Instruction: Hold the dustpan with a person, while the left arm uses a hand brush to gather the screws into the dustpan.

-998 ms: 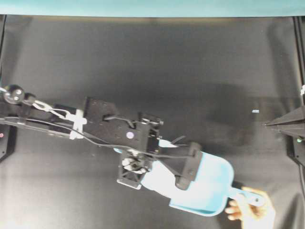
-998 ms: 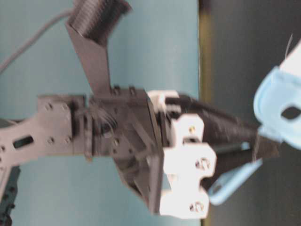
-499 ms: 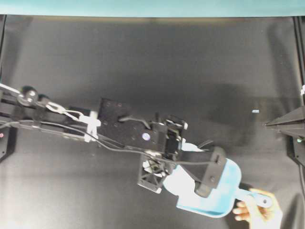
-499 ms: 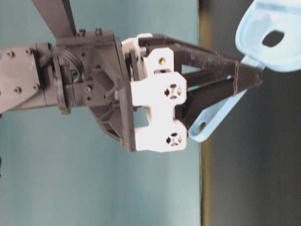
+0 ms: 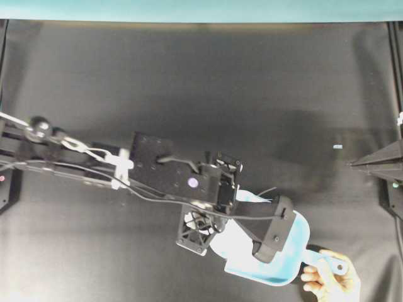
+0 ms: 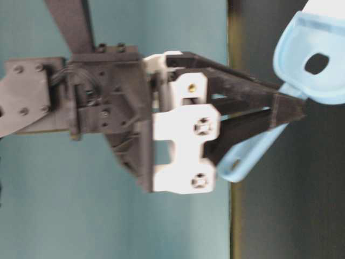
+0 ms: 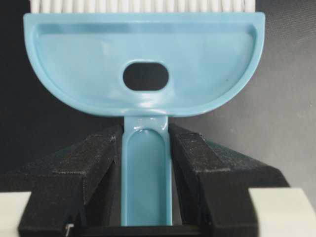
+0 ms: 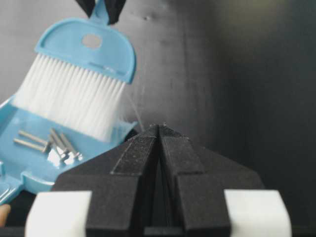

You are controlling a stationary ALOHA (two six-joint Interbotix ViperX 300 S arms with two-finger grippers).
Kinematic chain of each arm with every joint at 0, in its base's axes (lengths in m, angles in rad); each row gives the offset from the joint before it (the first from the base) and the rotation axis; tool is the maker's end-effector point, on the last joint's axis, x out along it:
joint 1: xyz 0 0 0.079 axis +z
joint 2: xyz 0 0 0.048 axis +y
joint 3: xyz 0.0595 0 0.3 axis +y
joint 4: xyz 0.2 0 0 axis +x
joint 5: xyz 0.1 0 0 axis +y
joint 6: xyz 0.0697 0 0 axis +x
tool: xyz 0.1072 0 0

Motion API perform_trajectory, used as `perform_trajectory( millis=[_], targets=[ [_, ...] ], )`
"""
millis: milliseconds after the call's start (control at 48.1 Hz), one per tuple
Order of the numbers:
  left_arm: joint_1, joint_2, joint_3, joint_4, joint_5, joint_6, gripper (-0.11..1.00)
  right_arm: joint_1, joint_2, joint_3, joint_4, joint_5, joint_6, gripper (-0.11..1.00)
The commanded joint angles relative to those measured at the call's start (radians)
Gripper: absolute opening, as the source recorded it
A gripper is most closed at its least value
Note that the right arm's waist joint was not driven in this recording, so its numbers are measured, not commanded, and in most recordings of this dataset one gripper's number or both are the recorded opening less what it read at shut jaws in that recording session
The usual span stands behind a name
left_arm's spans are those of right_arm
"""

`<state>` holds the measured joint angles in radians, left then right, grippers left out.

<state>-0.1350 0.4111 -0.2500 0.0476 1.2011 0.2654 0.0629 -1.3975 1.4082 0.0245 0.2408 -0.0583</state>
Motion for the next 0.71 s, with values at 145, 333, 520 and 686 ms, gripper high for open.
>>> perform_trajectory(
  millis=[145,333,520,686],
  targets=[
    [0.017,-0.176,0.038,0.0,-0.115,-0.002,0.31,0.0,0.005,-0.005,-0.002,-0.006,-0.008,0.0],
    [0.021,-0.247,0.118,0.006,-0.083,-0.014,0.31,0.0,0.006,-0.005,-0.002,-0.006,-0.008,0.0],
    [0.037,-0.281,0.193,0.006,-0.084,-0.031,0.31,0.0,0.006,-0.005,-0.002,-0.006,-0.008,0.0],
    [0.052,-0.316,0.267,0.006,-0.075,-0.057,0.31,0.0,0.006,-0.006,-0.002,-0.006,-0.008,0.0]
  ],
)
